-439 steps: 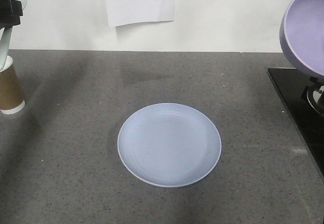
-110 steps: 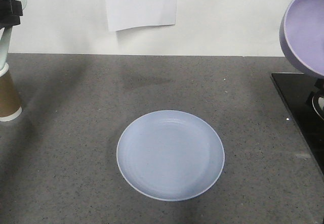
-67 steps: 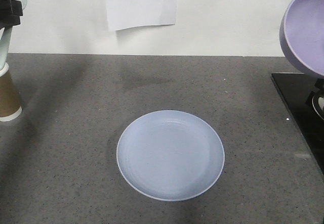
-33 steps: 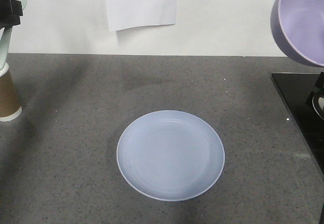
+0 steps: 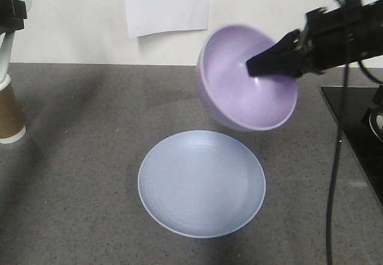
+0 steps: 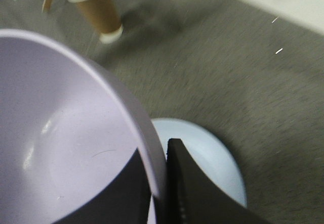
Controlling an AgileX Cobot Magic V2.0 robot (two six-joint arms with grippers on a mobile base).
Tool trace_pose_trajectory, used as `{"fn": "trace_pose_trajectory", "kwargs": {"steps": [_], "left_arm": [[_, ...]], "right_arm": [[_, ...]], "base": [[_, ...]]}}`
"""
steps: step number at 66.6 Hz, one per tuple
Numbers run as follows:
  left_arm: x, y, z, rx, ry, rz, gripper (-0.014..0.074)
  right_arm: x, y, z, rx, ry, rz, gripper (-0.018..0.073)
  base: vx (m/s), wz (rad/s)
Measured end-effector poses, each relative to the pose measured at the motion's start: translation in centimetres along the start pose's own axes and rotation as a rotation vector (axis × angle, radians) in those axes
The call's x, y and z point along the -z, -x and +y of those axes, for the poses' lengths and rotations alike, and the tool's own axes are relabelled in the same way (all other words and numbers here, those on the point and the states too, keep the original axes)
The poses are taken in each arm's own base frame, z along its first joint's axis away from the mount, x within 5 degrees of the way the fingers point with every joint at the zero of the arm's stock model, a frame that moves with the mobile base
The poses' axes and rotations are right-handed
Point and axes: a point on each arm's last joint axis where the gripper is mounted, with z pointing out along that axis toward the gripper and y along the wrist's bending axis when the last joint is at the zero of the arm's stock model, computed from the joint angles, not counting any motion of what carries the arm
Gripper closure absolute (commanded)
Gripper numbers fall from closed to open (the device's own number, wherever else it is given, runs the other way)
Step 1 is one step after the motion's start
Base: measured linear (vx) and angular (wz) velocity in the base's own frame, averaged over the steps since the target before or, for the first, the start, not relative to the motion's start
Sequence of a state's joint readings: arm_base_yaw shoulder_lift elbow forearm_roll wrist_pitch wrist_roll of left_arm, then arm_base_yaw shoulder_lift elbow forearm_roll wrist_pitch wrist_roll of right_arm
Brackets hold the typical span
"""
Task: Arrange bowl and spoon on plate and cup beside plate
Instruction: 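Swing the right gripper over the plate and lower the bowl onto it, then open the right gripper and raise it away from the bowl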
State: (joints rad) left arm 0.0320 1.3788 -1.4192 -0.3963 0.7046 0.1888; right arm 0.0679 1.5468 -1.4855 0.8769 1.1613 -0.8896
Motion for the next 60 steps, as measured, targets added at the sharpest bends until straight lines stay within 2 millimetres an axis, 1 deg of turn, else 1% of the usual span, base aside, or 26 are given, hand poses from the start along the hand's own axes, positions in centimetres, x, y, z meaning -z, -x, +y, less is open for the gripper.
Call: {"fn": "trace_pose_trajectory", "kwargs": {"steps": [6,7,14,21,26,33,42,52,60], "left_arm": [[0.0,0.0,0.0,0.0,0.0,0.0,0.0603],[0.0,0.0,0.0,0.0,0.0,0.0,0.0603],[0.0,0.0,0.0,0.0,0.0,0.0,0.0603],[0.0,0.0,0.0,0.0,0.0,0.0,0.0603],[0.0,0.0,0.0,0.0,0.0,0.0,0.0603],[0.0,0.0,0.0,0.0,0.0,0.0,0.0603],[0.0,0.0,0.0,0.0,0.0,0.0,0.0603],[0.0,0.0,0.0,0.0,0.0,0.0,0.0603],[0.0,0.0,0.0,0.0,0.0,0.0,0.0603]], "right_arm": [[-3.5,-0.8,-0.2,0.02,0.016,0.138,0.0564],[-3.8,-1.0,-0.3,0.025,0.011,0.155,0.0564],[-7.4,-2.4,-1.0,0.032,0.013,0.303,0.0562],[-10.3,-3.8,-1.7,0.048,0.012,0.411,0.0561],[-11.7,-4.5,-1.9,0.048,0.006,0.46,0.0559],[-13.2,-5.0,-2.0,0.063,-0.004,0.493,0.0556],[-14.6,-5.5,-1.9,0.084,-0.01,0.517,0.0552],[-15.7,-5.8,-1.5,0.114,-0.008,0.538,0.0536],[-16.1,-5.8,-1.3,0.122,-0.014,0.544,0.0501]], "base": [[0.0,0.0],[0.0,0.0],[0.0,0.0],[0.0,0.0],[0.0,0.0],[0.0,0.0],[0.0,0.0],[0.0,0.0],[0.0,0.0]]}}
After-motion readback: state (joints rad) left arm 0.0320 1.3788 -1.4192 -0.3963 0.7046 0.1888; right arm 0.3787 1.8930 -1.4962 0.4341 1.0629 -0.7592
